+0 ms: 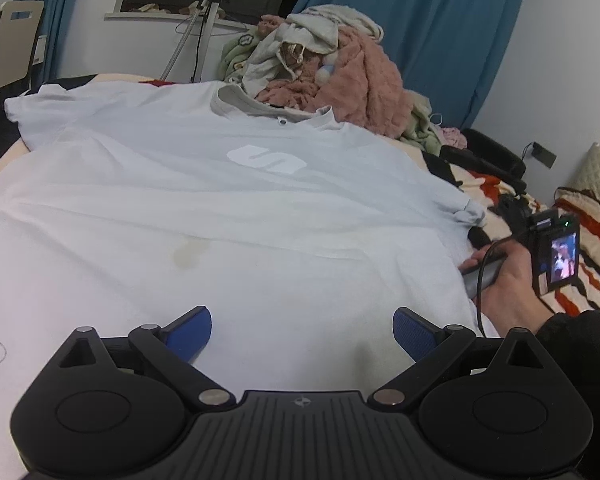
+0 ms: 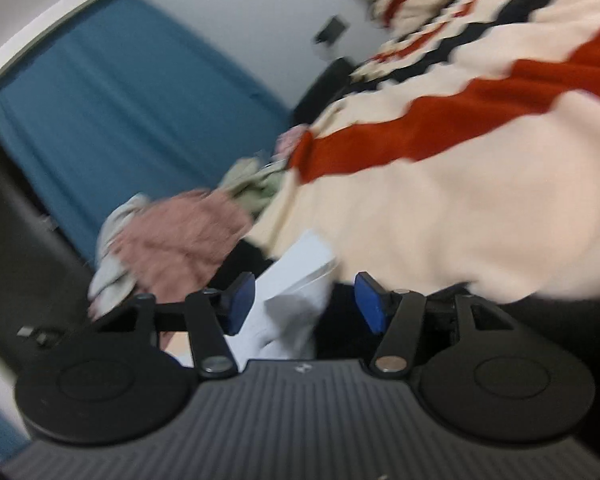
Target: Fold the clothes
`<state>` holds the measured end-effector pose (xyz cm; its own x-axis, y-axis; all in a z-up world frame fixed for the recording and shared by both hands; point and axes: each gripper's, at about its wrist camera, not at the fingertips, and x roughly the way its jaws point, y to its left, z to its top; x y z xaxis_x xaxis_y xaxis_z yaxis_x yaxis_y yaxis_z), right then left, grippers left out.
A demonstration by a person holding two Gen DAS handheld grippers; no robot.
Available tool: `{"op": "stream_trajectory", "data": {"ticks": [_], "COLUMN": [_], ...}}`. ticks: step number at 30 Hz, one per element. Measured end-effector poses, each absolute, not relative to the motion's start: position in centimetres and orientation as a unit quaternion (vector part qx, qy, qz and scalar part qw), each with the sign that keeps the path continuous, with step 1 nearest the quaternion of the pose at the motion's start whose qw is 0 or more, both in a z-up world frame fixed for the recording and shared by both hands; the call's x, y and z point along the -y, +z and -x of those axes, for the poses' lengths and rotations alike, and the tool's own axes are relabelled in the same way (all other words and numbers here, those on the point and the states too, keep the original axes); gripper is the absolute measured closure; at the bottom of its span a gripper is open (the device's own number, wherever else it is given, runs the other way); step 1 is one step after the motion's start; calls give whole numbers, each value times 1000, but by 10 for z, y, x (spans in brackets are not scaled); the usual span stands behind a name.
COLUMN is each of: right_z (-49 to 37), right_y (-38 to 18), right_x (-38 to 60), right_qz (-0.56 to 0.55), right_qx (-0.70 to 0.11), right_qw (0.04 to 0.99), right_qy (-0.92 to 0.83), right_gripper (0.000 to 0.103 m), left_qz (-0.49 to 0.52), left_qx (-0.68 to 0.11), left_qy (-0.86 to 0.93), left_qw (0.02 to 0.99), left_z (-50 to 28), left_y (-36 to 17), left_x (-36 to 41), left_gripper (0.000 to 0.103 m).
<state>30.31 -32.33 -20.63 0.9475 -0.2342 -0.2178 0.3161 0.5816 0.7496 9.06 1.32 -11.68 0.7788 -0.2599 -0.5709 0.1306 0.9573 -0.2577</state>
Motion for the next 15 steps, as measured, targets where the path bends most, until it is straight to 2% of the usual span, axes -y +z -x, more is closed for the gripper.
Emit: {"op": "stream_trajectory", "data": {"ticks": [4, 6, 7, 8, 10, 15], "right_z": [-307, -309, -310, -316, -320, -298], "right_y": [-204, -203, -203, -202, -201, -185], "right_x": [324, 324, 323, 320, 315, 310], "right_qz": [-411, -402, -396, -384, -370, -349], "right_qx": [-64, -72, -77, -90, -98, -58], "right_qw": [895, 898, 900, 905, 909, 912], "right_qy": [-160, -163, -163, -161, -163, -207], "right_gripper": [45, 55, 72, 82, 92, 94], "left_qz": [102, 100, 99, 99, 99, 91], "left_qx": [-309, -309, -310, -311, -313, -315], "left_qy": [-110, -113, -114, -114, -114, -117], "left_qw": [939, 939, 939, 938, 938, 938], "left_z": [-86, -87, -88, -90, -93, -98], "left_y": [-113, -113, -114, -116, -119, -122], "left_x": [-13, -12, -11, -11, -9, -6], "left_gripper": [5, 5, 5, 5, 5, 5]}}
